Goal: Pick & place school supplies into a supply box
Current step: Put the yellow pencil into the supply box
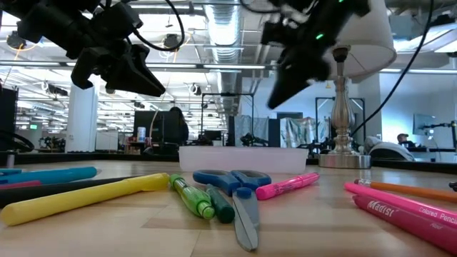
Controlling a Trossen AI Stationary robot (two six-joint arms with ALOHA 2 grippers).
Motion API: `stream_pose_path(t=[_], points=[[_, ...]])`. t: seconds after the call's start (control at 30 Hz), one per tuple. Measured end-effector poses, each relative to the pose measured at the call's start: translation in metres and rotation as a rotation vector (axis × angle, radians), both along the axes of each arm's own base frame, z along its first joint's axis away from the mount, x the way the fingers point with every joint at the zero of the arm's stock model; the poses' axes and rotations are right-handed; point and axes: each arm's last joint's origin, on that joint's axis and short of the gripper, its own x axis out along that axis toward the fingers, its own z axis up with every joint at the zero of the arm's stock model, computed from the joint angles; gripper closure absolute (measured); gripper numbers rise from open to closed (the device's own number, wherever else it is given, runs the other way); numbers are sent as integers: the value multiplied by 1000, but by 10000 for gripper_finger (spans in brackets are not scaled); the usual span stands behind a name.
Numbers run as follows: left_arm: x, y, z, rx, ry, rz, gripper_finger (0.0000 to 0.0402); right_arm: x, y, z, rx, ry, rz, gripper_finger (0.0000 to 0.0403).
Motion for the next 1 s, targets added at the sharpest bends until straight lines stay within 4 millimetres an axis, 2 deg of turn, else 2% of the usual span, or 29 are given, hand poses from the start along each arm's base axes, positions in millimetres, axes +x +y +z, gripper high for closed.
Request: stream_pose_path(t=[0.17,0.4,0.67,0.83,1.0], points=[[1,-2,1,-97,-28,-6,306,-36,32,7,12,31,11,330],[1,-7,1,-209,-42,-38,306,-88,69,13,-8,-60,77,330],[1,-10,1,-206,-33,-80,306,-139,85,16,21,-226,48,332],[1,-10,1,-205,-33,-80,306,-157,91,8,140,-267,-23,332],[1,-10,2,-216,-43,-80,306,-162,99,-7,166,-241,-46,333]])
